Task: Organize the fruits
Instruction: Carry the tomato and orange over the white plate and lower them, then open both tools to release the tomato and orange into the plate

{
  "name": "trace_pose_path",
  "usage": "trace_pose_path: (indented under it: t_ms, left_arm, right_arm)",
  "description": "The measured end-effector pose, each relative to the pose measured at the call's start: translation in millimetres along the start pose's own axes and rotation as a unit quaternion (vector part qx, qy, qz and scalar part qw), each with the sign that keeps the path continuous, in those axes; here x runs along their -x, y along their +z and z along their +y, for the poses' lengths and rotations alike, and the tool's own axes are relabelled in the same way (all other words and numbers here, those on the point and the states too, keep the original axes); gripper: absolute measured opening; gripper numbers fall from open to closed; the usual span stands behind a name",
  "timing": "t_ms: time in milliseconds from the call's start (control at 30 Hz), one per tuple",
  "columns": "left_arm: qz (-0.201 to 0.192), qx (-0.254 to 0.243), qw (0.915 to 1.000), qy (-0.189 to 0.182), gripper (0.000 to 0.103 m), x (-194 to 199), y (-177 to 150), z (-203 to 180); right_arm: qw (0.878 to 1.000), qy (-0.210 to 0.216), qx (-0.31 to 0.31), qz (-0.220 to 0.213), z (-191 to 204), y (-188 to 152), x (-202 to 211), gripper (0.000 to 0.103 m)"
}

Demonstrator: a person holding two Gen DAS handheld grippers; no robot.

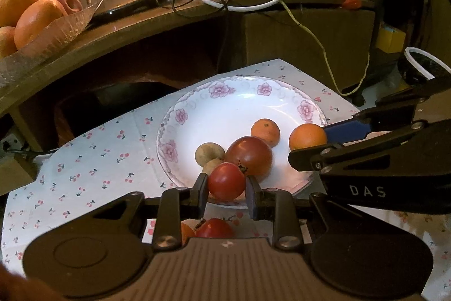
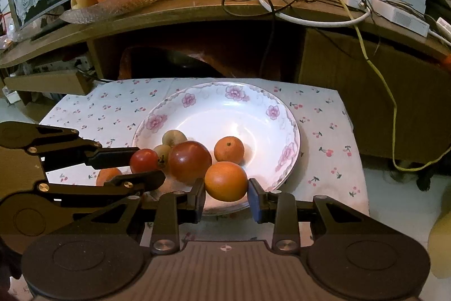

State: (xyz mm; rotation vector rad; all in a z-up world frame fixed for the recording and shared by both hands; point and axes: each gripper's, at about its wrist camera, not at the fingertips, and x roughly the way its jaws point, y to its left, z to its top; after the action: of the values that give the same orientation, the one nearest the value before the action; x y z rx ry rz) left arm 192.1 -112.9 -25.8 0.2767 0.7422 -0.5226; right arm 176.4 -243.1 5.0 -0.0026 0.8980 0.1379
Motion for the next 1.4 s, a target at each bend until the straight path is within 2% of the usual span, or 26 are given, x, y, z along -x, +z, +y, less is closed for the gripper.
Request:
trace_pose_path:
  t_ms: [533, 867, 1400]
  left_arm:
    - [-0.003, 0.004, 1.0000, 0.003, 0.033, -12, 2, 3]
    - [-0.013, 0.002, 0.9999, 0.007, 0.035, -4, 6, 4]
    - [-0.031, 0.019, 0.9991, 0.019, 0.036, 19, 8, 12]
  right_arm:
    - [1.000, -0.002, 0.001, -0.001, -2, 3, -10, 0.037]
    - [1.000, -0.003, -0.008, -0.016, -6, 7, -4, 0.041]
    - [0.999, -0.004, -0.014, -0.033, -4, 10, 11, 0.041]
